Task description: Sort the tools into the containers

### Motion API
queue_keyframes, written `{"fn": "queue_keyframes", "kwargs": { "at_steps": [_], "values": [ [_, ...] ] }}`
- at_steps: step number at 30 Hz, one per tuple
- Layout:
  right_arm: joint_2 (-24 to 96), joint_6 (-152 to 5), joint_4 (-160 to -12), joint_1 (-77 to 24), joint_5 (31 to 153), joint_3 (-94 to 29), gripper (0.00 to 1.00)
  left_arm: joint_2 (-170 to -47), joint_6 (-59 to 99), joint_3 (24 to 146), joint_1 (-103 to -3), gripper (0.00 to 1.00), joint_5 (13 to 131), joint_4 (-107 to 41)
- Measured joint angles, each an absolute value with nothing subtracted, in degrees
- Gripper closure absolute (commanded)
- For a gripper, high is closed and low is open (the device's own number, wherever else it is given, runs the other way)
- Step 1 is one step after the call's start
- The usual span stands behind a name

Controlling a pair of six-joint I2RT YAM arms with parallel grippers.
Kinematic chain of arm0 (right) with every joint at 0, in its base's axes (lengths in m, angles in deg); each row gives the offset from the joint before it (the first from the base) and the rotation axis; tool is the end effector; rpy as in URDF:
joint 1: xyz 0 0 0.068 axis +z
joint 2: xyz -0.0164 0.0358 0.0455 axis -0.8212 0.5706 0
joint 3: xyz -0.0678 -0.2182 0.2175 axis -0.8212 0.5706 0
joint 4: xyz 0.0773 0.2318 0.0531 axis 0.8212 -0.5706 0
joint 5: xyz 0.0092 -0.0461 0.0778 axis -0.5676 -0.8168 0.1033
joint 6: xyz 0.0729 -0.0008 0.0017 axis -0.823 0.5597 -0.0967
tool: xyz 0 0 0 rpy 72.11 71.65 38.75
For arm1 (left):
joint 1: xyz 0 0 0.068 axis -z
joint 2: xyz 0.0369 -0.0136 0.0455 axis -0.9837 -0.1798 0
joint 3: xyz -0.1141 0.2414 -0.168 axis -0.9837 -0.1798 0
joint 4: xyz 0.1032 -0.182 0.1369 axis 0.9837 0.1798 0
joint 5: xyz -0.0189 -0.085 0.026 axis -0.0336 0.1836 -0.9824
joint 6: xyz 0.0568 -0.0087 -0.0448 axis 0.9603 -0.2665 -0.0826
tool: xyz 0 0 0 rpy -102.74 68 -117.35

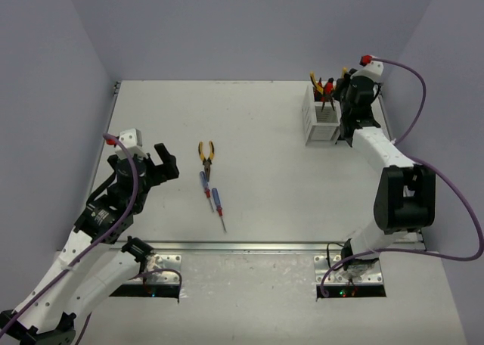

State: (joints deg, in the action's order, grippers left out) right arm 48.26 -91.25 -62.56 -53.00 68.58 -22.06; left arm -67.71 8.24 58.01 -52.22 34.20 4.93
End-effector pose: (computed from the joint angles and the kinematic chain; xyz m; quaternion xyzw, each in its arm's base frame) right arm 0.4033 -0.0010 0.3541 0.2338 0.6962 0.0577 0.6763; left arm 0.1016 -0.0191 0.3358 -0.1041 0.8220 -0.0249 0.5593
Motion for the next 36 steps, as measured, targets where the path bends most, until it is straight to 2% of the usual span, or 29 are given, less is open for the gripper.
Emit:
{"fn": "queue_keyframes", "kwargs": {
  "at_steps": [12,18,24,27,30,33,36],
  "values": [
    [49.7,-91.0,-50.9,-53.0,69.3,-15.2,1.0,-67.7,8.2,58.0,-51.5,0.0,34.4,4.8],
    [49.7,-90.9,-42.0,-53.0,70.1,-7.7,1.0,-67.7,8.2,58.0,-51.5,0.0,34.4,4.8],
    [50.2,-90.7,-39.8,-53.0,70.2,-5.3,1.0,-67.7,8.3,58.0,-51.4,0.0,34.4,4.8],
    [50.2,-90.5,-38.3,-53.0,70.2,-5.3,0.92,-67.9,8.3,58.0,-51.4,0.0,34.4,4.8],
    [50.2,-90.1,-37.6,-53.1,70.1,-5.3,0.78,-68.1,8.3,57.9,-51.4,0.0,34.4,4.8],
    [50.3,-89.7,-37.3,-53.3,70.1,-5.0,0.49,-68.2,8.3,57.8,-51.4,0.0,34.4,4.8],
    [50.3,-89.2,-36.0,-53.5,70.4,-4.5,0.29,-68.2,8.3,57.8,-51.4,0.0,34.4,4.8]
  ]
}}
